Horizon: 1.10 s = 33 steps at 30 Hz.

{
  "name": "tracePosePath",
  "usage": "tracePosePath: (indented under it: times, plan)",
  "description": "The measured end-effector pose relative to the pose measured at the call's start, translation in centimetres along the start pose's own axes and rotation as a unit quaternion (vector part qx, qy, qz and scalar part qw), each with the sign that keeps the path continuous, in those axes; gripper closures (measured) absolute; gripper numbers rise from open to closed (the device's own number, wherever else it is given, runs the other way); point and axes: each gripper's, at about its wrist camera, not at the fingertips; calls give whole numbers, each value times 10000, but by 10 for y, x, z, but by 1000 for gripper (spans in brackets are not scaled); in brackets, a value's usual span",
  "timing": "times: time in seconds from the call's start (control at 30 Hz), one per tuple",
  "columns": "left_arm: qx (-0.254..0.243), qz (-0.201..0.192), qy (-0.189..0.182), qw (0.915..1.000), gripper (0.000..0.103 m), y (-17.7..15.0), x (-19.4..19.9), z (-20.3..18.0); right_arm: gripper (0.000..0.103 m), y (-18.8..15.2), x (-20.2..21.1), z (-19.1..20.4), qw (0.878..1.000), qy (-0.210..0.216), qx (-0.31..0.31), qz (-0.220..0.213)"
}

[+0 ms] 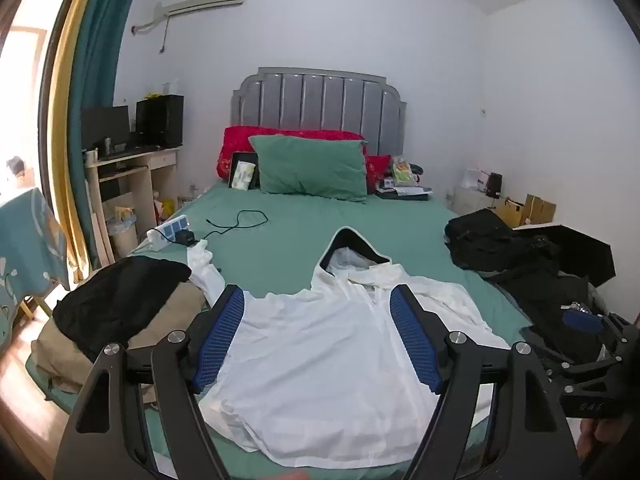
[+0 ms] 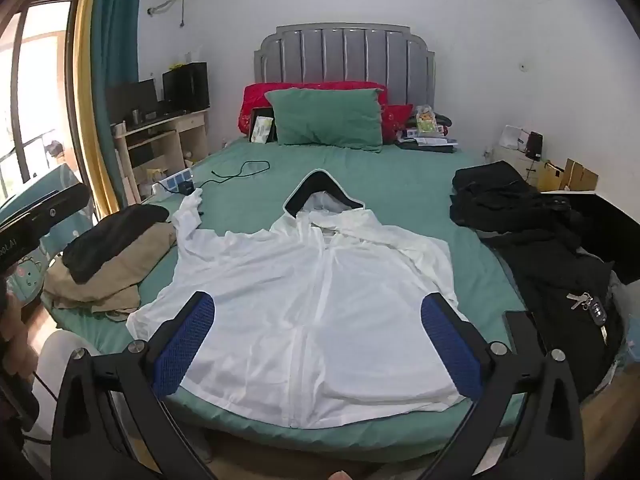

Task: Fold large clothes

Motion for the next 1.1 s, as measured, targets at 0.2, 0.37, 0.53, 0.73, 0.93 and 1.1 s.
tracePosePath:
  times: [0.2,0.37,0.53,0.73,0.93,1.1]
  plan:
    - [6,1,83,10000,24,1,3,1,1,3,2,-1,10000,-85,23,-8]
    - [58,73,135,9999,24,0,1,5,1,2,6,2,9999,-136,68,-36]
    - [21,76,175,9998,24,0,0,5,1,1,9,-2,9999,-137,30,-12]
    - [35,118,175,9998,24,-3,-4,11,1,6,4,-3,9998,-174,17,8]
    - [24,133,174,9998,24,-4,-6,10,1,6,4,-3,9999,-168,14,13]
    - [25,145,175,9997,24,-6,-6,11,1,6,4,-3,9999,-170,23,7]
Point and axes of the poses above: each gripper's, at about its wrist camera, not at the fingertips, and x roughly against the way its jaws point, z to its left, y to its top, and after that the axes turned 12 degrees about y, right-handed
